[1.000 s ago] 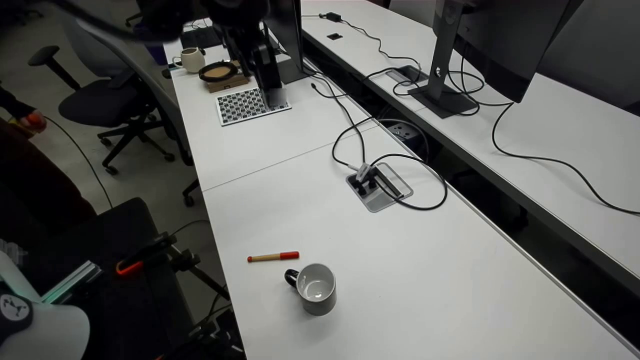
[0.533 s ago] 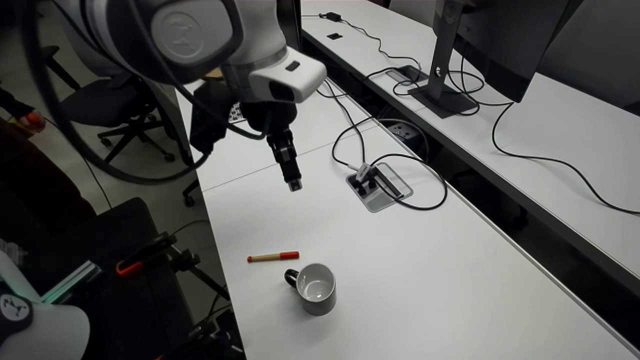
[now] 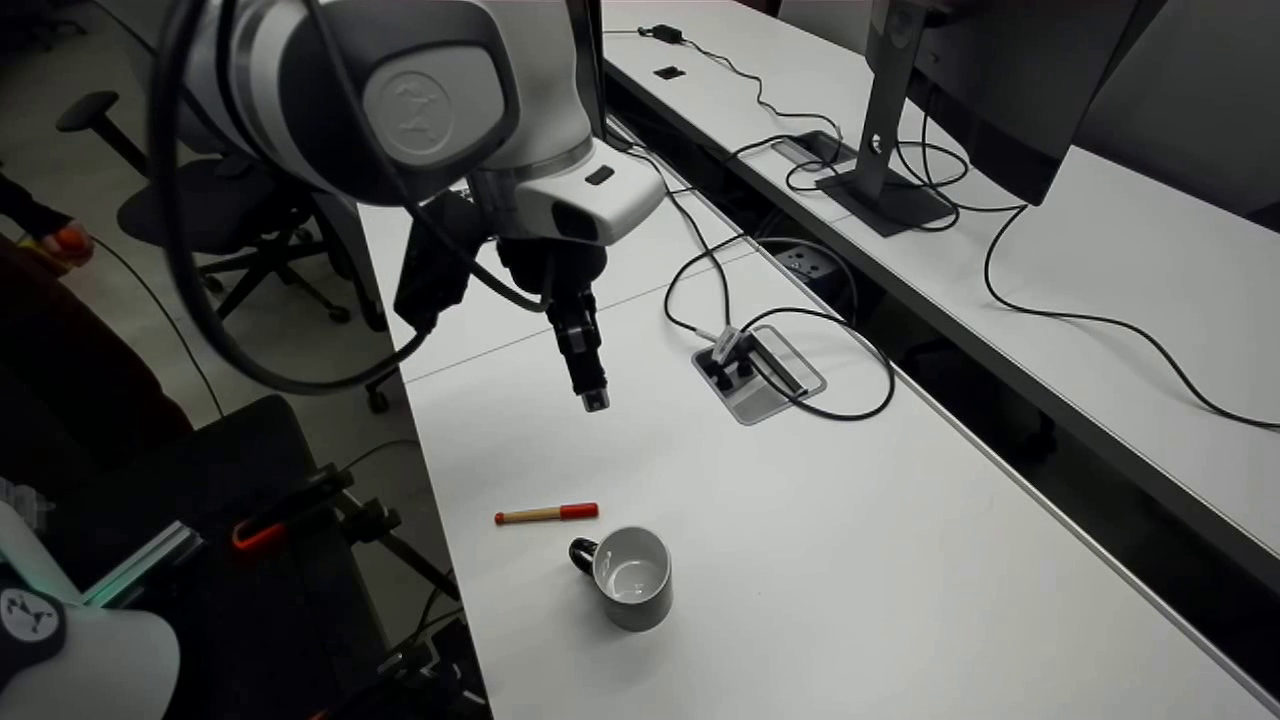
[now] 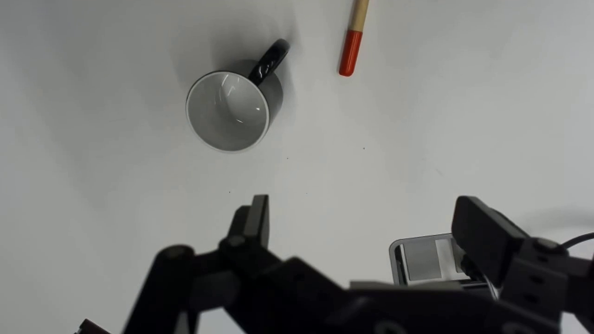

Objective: Pick up the black cup from the table and move it slightly to the left.

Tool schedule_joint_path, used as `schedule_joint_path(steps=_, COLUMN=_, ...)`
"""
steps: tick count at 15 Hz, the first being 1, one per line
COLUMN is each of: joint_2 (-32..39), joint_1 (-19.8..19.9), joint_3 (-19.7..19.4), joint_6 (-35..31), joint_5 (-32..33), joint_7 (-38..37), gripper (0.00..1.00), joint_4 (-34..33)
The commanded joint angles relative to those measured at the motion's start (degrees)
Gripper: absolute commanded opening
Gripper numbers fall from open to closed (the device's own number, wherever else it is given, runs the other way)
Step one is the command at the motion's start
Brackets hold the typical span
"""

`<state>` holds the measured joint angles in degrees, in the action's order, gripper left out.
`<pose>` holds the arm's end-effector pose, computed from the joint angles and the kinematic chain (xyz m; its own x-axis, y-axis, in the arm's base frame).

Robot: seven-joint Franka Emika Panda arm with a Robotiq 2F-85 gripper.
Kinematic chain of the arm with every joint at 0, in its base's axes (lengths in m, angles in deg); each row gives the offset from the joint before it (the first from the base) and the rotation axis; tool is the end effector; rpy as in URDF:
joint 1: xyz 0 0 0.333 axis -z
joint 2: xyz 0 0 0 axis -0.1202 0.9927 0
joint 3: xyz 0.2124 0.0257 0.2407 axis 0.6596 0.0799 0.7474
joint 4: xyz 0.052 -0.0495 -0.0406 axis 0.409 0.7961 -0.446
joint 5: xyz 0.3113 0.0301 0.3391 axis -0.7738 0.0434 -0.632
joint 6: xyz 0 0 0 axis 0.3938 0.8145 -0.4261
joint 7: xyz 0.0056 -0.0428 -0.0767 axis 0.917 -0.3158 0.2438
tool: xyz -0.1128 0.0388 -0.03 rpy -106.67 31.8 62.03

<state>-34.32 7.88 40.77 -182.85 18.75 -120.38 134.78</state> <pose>0.4849 -0.0131 0.1481 0.9106 -0.4072 0.0706 -0.4129 -0.9039 0.1120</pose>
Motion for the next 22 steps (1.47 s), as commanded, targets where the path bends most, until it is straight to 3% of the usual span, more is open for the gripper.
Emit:
schedule_joint_path(steps=1, joint_2=-0.06, joint_1=-1.52, joint_3=-1.47, joint_6=0.13, joint_5=-0.53, joint_7=0.45, gripper=1.00, joint_4=-0.07)
schedule_joint_path(steps=3, joint_2=1.84, joint_1=-0.99, joint_3=-0.59, joint_6=-1.12, joint_5=-4.66, joint_7=4.10, gripper=1.00, joint_4=-0.56)
schedule_joint_path(steps=14, joint_2=12.72, joint_1=-3.06, joint_3=-7.24, joint_6=-6.44, joint_5=-8.47, joint_7=-1.21, gripper=1.00, joint_4=-3.85)
schedule_joint_path(steps=22, joint_2=20.09, joint_1=-4.08, joint_3=-9.71, joint_6=-9.55, joint_5=-15.06, joint_7=0.28, gripper=1.00, joint_4=-6.75)
